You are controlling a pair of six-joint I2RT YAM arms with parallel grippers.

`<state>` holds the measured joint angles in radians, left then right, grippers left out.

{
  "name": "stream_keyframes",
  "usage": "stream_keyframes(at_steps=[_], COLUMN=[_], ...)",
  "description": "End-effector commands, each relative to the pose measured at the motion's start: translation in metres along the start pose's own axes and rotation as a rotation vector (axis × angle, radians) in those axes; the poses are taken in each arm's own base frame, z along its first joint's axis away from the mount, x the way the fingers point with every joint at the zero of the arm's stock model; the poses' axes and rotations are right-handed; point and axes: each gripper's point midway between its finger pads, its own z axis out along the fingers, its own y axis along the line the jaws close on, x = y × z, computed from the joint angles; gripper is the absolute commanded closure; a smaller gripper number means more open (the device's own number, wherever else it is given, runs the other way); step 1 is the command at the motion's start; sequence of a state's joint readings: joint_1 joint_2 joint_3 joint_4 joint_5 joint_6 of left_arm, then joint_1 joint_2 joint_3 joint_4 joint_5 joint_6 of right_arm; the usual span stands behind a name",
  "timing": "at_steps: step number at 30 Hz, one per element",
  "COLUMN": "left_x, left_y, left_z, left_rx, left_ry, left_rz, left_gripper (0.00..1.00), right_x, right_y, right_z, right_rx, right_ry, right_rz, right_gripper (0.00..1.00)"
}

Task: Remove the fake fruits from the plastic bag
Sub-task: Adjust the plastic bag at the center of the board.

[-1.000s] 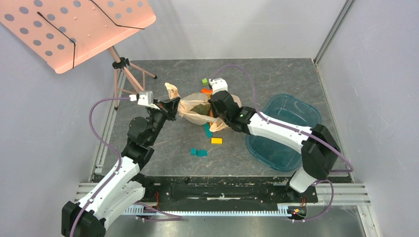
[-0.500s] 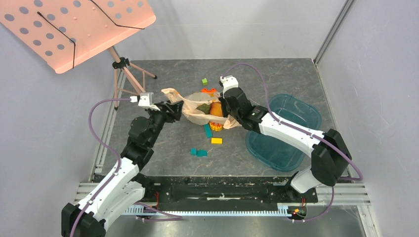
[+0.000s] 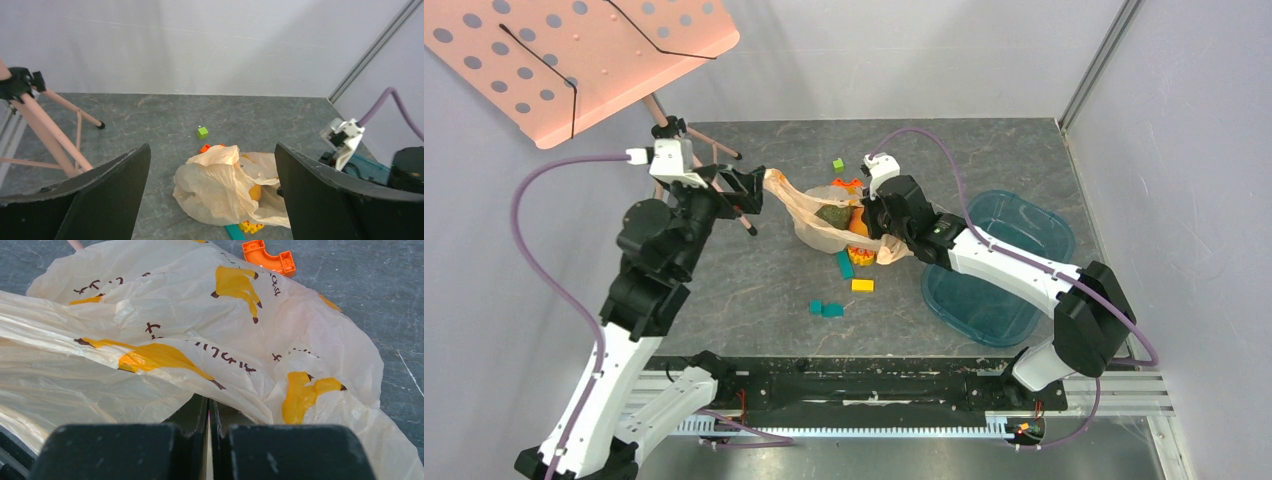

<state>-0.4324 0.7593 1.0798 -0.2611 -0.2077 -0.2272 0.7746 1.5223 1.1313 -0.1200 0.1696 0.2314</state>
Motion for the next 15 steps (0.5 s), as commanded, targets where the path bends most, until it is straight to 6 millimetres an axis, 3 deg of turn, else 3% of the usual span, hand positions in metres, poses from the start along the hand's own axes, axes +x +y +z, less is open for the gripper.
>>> stream_keyframes(at_steps=[1, 2, 4, 7, 10, 15], left_x=[-0.014, -0.020, -0.029, -0.029, -0.015, 0.022], left_y=[-0.005, -0.013, -0.028, -0.047, -0.069, -0.104], left_z=[-0.016, -0.018, -0.019, -0.015, -0.009, 0.000], left_rx=[0.041, 0.077, 0.139, 0.203, 0.256, 0.308], left_ry=[0.069, 0.063, 0.063, 0.129, 0.189, 0.251], left_rz=[0.099, 0.079, 0.051, 0.023, 0.003, -0.022], left_gripper=[0.00, 0.03, 0.21, 0.64, 0.97, 0.98], right_x=[-0.019, -0.020, -0.020, -0.021, -0.020, -0.019], right_y=[0.008, 0.008, 0.009, 0.012, 0.014, 0.016], right_z=[0.000, 0.000, 0.001, 0.003, 0.005, 0.006], right_rx=[-0.033, -0.035, -0.041, -0.051, -0.061, -0.069], right_ry=[-0.058, -0.061, -0.063, -0.062, -0.058, -0.061], right_rz=[0.009, 0.013, 0.017, 0.022, 0.029, 0.044], right_gripper=[0.99, 0.99, 0.99, 0.99, 0.99, 0.99])
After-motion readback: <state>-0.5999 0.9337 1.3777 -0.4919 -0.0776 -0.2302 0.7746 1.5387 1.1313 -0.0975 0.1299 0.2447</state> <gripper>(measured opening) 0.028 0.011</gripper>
